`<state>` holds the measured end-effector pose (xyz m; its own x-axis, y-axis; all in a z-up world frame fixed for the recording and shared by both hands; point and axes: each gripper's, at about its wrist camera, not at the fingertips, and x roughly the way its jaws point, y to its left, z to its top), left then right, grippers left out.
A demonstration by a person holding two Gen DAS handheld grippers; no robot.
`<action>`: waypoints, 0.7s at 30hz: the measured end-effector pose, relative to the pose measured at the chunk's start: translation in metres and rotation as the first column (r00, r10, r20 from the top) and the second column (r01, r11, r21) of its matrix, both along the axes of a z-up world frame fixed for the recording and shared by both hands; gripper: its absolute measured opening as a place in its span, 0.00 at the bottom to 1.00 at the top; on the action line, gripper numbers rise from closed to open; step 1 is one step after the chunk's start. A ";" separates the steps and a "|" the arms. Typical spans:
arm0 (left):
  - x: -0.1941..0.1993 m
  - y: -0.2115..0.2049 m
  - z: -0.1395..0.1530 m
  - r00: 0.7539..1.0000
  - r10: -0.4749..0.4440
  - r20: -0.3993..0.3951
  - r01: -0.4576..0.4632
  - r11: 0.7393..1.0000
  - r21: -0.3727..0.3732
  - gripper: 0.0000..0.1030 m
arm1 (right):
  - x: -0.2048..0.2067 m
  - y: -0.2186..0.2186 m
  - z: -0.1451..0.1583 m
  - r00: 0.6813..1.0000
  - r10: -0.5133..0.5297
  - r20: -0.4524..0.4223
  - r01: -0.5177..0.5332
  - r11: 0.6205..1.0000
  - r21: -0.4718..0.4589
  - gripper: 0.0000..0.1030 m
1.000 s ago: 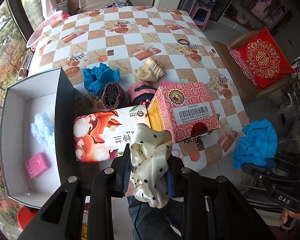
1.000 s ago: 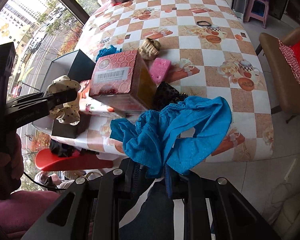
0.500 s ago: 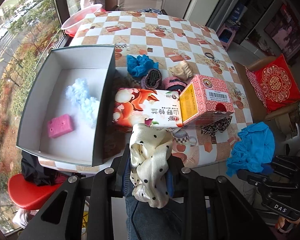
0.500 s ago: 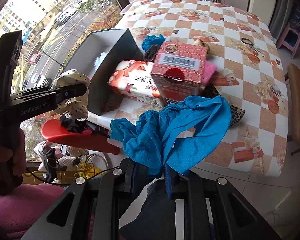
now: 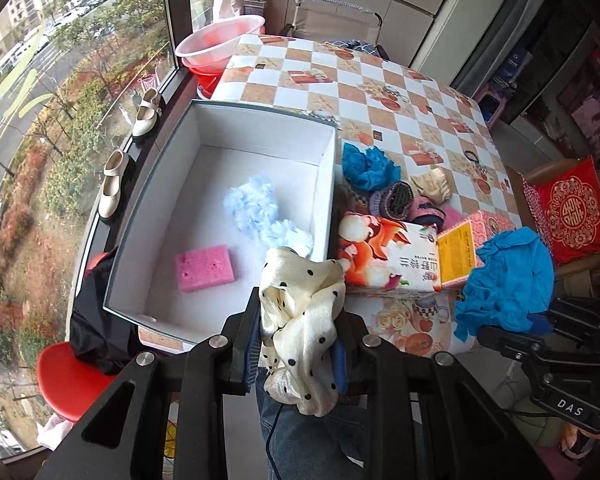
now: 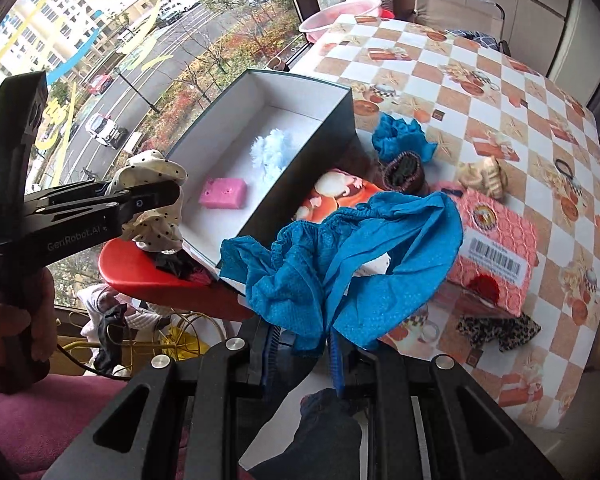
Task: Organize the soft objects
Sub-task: 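Carry the scrunchie and blue cloth toward the open white box, then lower the scrunchie into the box with left tool while right tool drops the blue cloth in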
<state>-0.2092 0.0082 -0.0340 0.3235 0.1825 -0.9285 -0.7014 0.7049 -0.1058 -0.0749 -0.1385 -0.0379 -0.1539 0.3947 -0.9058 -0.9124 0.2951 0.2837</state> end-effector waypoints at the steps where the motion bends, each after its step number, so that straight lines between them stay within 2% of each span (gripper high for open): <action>1: 0.001 0.007 0.000 1.000 -0.001 0.000 0.001 1.000 0.001 0.30 | 0.000 0.007 0.001 1.000 0.002 0.002 -0.002 1.000 0.003 0.22; 12: 0.015 0.054 0.001 0.998 -0.059 -0.016 0.060 0.998 0.028 0.30 | 0.012 0.074 0.010 1.000 -0.019 0.000 0.019 0.999 0.028 0.22; 21: 0.015 0.079 -0.004 0.999 -0.044 -0.006 0.044 0.999 0.007 0.30 | 0.010 0.112 0.015 1.000 0.014 0.010 -0.014 1.000 0.023 0.22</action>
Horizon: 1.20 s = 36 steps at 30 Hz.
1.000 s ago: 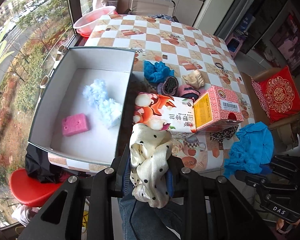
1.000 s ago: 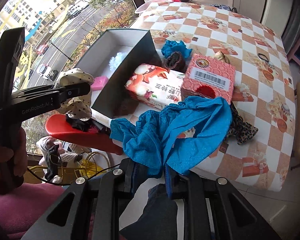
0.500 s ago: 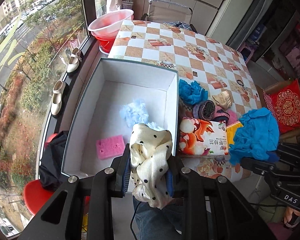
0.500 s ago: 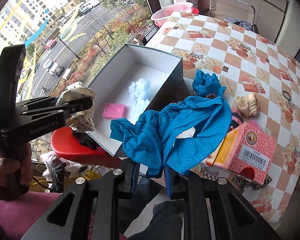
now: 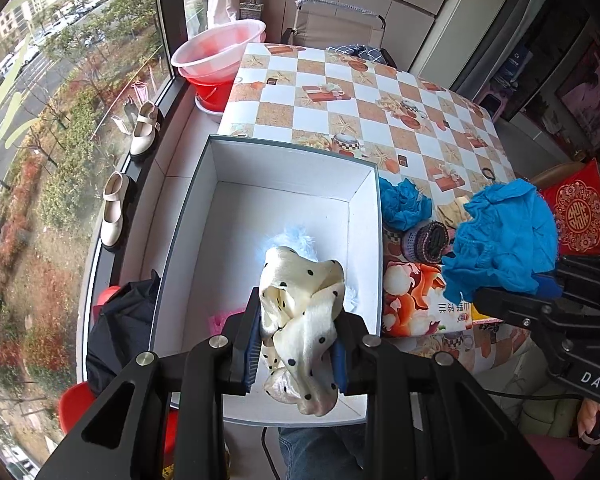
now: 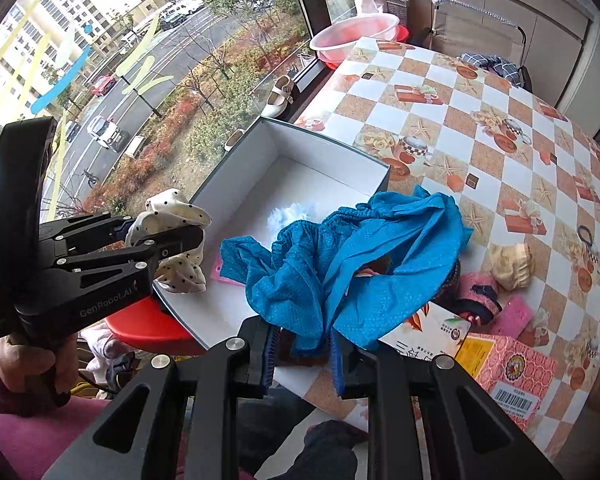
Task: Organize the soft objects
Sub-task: 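Lower the scrunchie into the box with left tool while right tool drops the blue cloth in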
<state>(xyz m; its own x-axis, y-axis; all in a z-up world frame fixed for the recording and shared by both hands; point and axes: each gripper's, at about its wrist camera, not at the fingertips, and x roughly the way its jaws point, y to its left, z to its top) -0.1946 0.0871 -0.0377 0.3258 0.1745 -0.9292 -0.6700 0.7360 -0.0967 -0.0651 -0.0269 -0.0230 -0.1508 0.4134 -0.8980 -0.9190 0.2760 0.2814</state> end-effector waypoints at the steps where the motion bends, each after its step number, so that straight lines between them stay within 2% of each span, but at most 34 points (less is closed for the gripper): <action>1: 0.000 0.002 -0.001 1.000 0.002 0.000 -0.002 1.000 -0.001 0.30 | -0.001 0.004 0.000 1.000 0.005 0.001 -0.005 1.000 0.000 0.22; 10: 0.001 0.010 -0.003 1.000 0.001 -0.002 -0.001 1.000 -0.007 0.30 | -0.006 0.024 -0.001 0.999 0.042 0.005 -0.041 0.999 -0.009 0.22; 36: 0.012 0.027 -0.019 0.999 -0.024 -0.032 0.022 0.999 -0.043 0.30 | -0.001 0.052 -0.008 0.999 0.049 -0.009 -0.050 0.998 -0.038 0.22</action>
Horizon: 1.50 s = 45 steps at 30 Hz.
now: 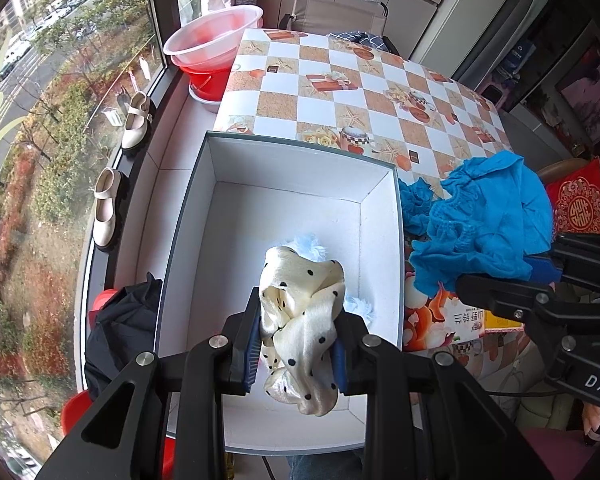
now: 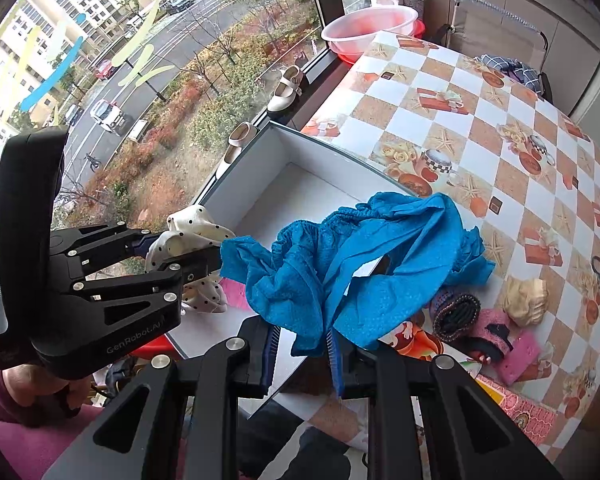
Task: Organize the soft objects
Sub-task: 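Lower the scrunchie into the box with left tool while right tool drops the blue cloth in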
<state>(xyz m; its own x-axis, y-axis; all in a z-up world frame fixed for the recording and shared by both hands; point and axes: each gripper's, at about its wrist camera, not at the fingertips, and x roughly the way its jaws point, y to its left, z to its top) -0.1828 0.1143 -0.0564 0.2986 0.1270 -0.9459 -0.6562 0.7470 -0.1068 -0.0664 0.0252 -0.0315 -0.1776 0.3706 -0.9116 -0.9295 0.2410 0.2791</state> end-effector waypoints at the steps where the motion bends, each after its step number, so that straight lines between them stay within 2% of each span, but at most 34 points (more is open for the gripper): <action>1: 0.001 0.001 -0.001 1.000 -0.001 -0.002 0.001 1.000 0.000 0.30 | 0.000 0.001 -0.001 1.000 0.000 -0.001 0.000 1.000 -0.001 0.22; 24: 0.009 0.019 -0.026 0.998 -0.011 -0.056 0.009 0.999 -0.048 0.30 | 0.009 0.036 -0.016 1.000 0.004 -0.011 -0.005 0.999 -0.037 0.22; 41: 0.012 0.031 -0.045 0.996 -0.017 -0.091 0.012 0.998 -0.055 0.30 | 0.013 0.055 -0.034 1.000 -0.003 -0.023 0.001 0.997 -0.081 0.22; 44: 0.013 0.033 -0.046 0.995 -0.020 -0.094 0.014 0.998 -0.054 0.38 | 0.014 0.060 -0.037 1.000 -0.001 -0.026 -0.001 0.996 -0.088 0.22; 45: 0.013 0.032 -0.046 0.995 -0.022 -0.096 0.017 0.998 -0.053 0.48 | 0.014 0.062 -0.039 1.000 -0.003 -0.031 0.000 0.996 -0.093 0.22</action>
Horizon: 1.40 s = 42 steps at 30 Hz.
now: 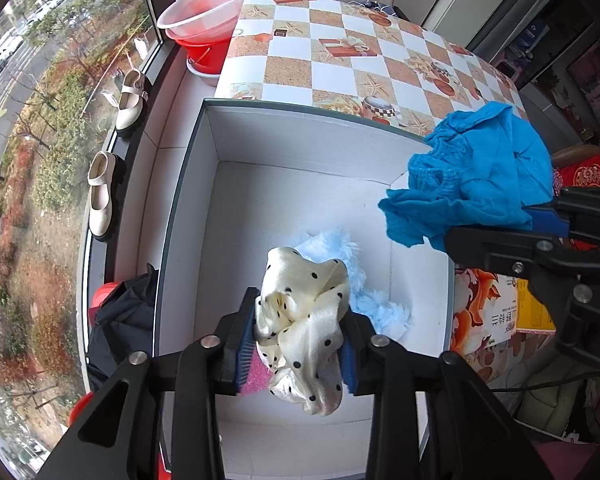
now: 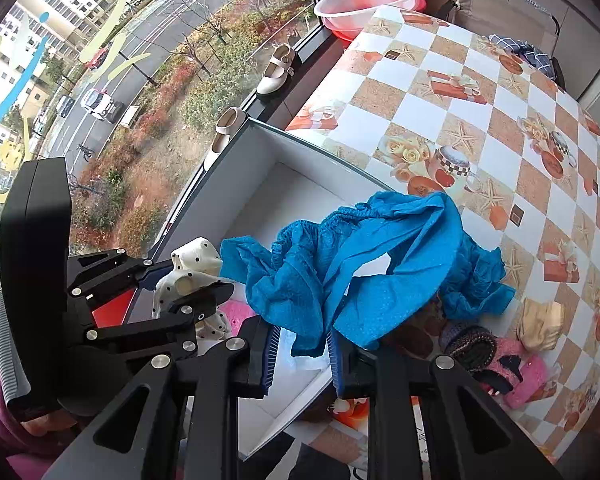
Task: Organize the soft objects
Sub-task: 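Lower the scrunchie into the box with left tool while right tool drops the blue cloth in, then move both open tools back toward the remaining soft items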
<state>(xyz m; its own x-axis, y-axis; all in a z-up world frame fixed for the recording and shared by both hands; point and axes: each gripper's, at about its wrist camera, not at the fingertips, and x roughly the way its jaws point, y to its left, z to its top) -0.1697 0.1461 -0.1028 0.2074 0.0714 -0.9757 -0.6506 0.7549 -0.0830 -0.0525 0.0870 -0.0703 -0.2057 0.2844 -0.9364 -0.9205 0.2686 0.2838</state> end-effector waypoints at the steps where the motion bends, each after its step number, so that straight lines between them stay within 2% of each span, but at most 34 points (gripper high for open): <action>1: 0.000 0.000 -0.001 1.000 -0.001 -0.003 0.001 1.000 0.002 0.60 | 0.000 0.001 -0.002 1.000 -0.002 -0.003 0.002 1.000 -0.006 0.22; 3: 0.000 -0.001 -0.002 1.000 -0.005 -0.009 0.005 1.000 -0.003 0.71 | 0.001 0.004 -0.005 1.000 -0.004 -0.008 0.004 1.000 -0.015 0.23; 7: -0.002 -0.004 -0.005 1.000 -0.012 -0.015 0.011 1.000 -0.013 0.79 | 0.004 0.007 -0.008 0.999 -0.018 -0.029 0.017 0.999 -0.027 0.23; 8: -0.002 -0.005 -0.005 1.000 -0.013 -0.013 0.013 1.000 -0.013 0.82 | 0.005 0.007 -0.008 0.999 -0.024 -0.036 0.023 0.999 -0.027 0.30; 9: -0.002 -0.006 -0.005 1.000 -0.011 -0.013 0.011 1.000 -0.012 0.88 | 0.007 0.006 -0.009 0.999 -0.030 -0.043 0.029 0.999 -0.026 0.57; 10: -0.002 -0.006 -0.005 1.000 -0.008 -0.018 0.008 1.000 -0.012 1.00 | 0.008 0.006 -0.009 0.998 -0.039 -0.047 0.038 0.999 -0.026 0.76; 11: -0.003 -0.005 -0.005 1.000 0.002 -0.010 -0.002 1.000 -0.019 0.99 | 0.009 0.005 -0.008 0.998 -0.051 -0.041 0.050 0.998 -0.025 0.99; 14: -0.004 0.000 -0.009 0.998 0.036 0.043 -0.032 0.996 -0.088 0.99 | 0.016 0.001 -0.003 0.996 -0.090 -0.021 0.090 0.996 -0.015 0.99; 20: 0.000 0.002 0.002 0.992 0.059 0.107 -0.046 0.992 -0.121 1.00 | 0.031 -0.013 0.010 0.987 -0.156 -0.032 0.156 0.988 -0.005 0.99; 29: 0.018 -0.028 0.046 0.990 -0.009 0.142 0.011 1.000 -0.013 1.00 | 0.043 -0.048 0.034 0.974 -0.225 -0.042 0.226 0.973 0.041 0.99; 42: 0.038 -0.105 0.063 0.991 -0.078 0.106 0.077 0.997 0.015 1.00 | 0.067 -0.134 0.067 0.943 -0.319 -0.099 0.329 0.938 0.109 0.99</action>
